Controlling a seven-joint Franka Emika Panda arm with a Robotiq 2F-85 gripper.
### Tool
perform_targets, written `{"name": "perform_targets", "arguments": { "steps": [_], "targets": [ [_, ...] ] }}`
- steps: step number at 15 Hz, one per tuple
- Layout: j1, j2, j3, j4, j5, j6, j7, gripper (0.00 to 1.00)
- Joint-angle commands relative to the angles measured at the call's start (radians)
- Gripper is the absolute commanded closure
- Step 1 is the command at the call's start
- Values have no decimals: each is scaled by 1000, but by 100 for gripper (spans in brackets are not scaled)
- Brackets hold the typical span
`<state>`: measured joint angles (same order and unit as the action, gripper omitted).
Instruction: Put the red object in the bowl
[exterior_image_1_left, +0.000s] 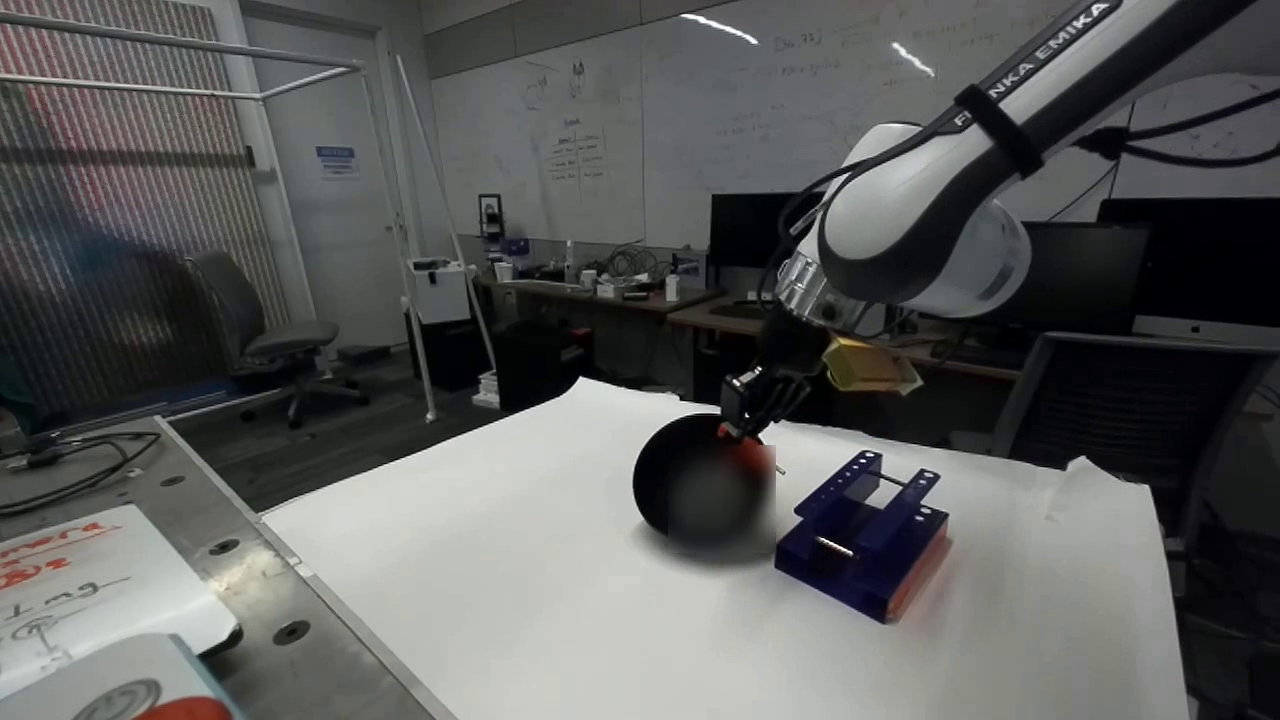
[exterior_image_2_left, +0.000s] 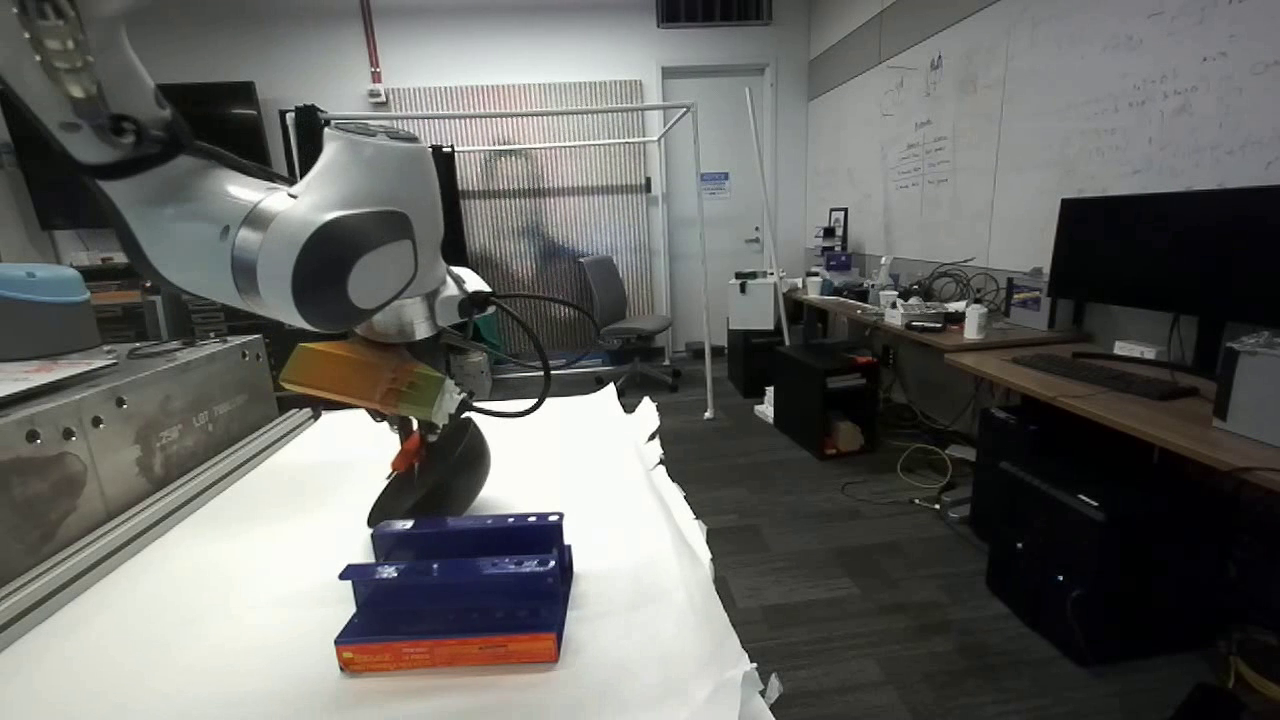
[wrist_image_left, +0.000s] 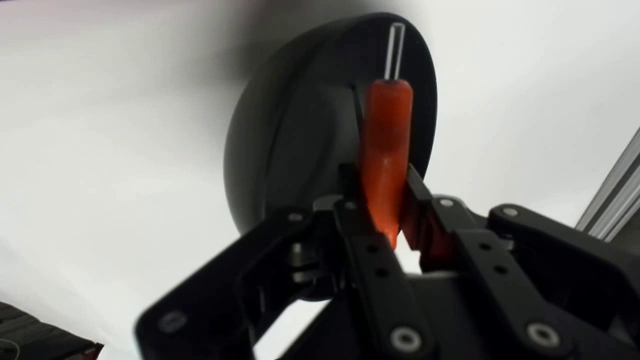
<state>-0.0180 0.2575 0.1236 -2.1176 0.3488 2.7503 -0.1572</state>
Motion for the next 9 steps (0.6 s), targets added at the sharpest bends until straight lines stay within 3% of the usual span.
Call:
{"name": "perform_targets", "arguments": {
  "steps": [1,3,4,9],
  "targets": [
    [-57,69,34,76,68,-26,-86,95],
    [-72,79,30,97,64,-43,-99,91],
    [-82,88,28,111,62,-54,-104,66],
    [-132,138,18,158,55,-135,-125,23]
  ]
}}
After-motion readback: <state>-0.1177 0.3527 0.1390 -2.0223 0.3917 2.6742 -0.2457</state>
